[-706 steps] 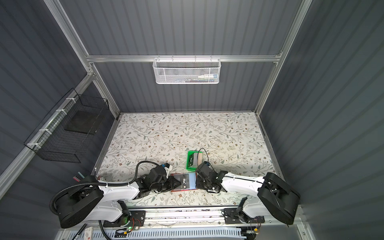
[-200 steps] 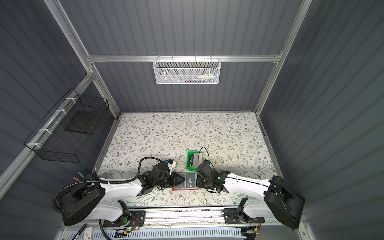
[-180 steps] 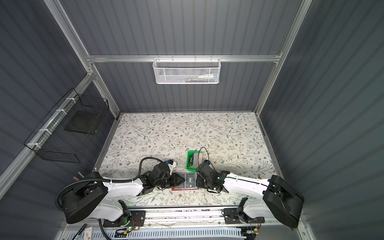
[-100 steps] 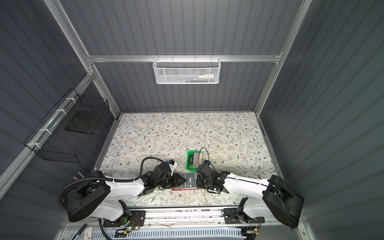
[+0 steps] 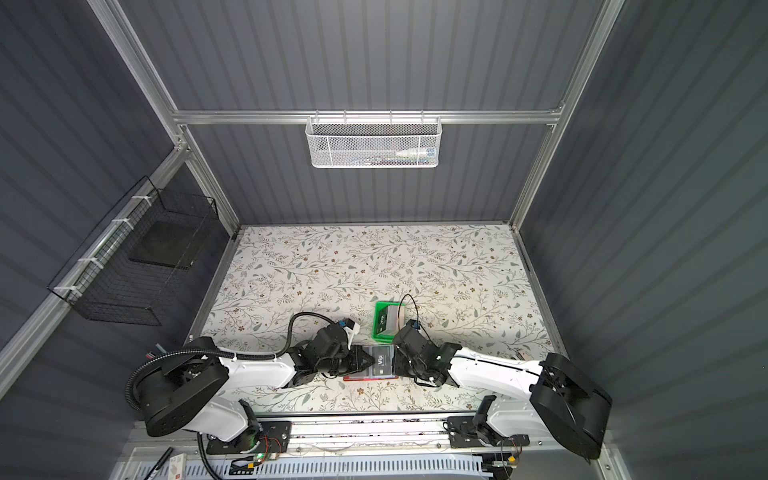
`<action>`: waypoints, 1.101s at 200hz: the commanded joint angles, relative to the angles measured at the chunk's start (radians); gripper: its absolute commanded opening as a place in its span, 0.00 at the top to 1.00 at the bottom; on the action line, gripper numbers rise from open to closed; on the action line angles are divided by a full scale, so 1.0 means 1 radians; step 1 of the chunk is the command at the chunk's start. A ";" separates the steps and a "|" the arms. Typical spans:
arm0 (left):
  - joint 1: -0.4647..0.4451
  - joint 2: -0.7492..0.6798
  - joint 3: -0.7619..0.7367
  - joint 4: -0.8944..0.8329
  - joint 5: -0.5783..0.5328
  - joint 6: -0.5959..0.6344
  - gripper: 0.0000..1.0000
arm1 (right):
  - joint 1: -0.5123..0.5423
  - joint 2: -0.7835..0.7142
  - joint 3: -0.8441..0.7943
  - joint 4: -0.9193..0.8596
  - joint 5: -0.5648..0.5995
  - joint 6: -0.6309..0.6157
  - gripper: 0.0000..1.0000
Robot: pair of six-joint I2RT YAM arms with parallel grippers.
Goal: Put the credit cards into the card holder
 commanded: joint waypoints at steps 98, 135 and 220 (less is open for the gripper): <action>-0.036 0.021 0.069 -0.177 -0.082 0.030 0.93 | 0.002 -0.004 -0.001 0.061 -0.049 0.003 0.83; -0.050 0.040 0.098 -0.257 -0.121 0.032 0.94 | 0.002 0.012 0.003 0.066 -0.060 0.010 0.79; -0.059 0.060 0.088 -0.276 -0.146 0.006 0.95 | 0.001 0.047 0.001 0.093 -0.073 0.012 0.73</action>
